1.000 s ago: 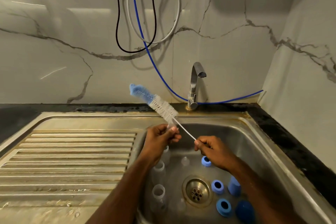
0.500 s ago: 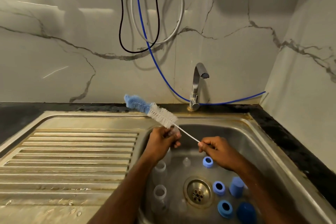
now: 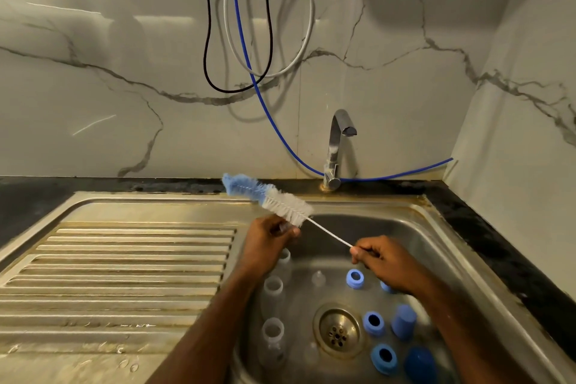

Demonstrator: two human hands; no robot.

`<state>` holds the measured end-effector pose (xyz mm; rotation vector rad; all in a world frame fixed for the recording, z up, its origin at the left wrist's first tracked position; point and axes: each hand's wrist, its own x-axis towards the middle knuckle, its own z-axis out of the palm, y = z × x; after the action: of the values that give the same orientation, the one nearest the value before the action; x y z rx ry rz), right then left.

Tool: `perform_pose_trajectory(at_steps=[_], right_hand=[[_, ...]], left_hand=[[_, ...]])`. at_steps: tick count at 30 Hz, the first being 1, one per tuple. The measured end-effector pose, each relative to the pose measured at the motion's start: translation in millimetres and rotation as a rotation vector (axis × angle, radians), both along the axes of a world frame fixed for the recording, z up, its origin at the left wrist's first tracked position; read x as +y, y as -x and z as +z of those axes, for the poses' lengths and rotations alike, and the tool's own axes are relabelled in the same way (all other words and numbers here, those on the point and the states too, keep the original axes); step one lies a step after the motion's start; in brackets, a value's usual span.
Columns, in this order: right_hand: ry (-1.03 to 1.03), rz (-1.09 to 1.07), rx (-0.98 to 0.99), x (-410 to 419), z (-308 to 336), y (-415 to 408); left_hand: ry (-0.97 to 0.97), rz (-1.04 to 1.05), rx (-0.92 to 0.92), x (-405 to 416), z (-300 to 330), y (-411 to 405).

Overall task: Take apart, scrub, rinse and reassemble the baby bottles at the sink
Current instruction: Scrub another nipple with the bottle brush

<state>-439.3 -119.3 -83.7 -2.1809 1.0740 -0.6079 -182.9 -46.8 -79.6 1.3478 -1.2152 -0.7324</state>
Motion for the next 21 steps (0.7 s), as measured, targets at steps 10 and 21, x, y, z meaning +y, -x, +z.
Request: perform_pose_trajectory(at_steps=[10,21], right_hand=[[0.002,-0.022,0.002,-8.4,3.1,17.1],[0.043,-0.059,0.026,-11.1,5.8,17.3]], left_hand=[[0.022,0.034,0.165,4.3,7.1,-17.4],[0.056,0.091,0.148,4.8,12.6,-20.2]])
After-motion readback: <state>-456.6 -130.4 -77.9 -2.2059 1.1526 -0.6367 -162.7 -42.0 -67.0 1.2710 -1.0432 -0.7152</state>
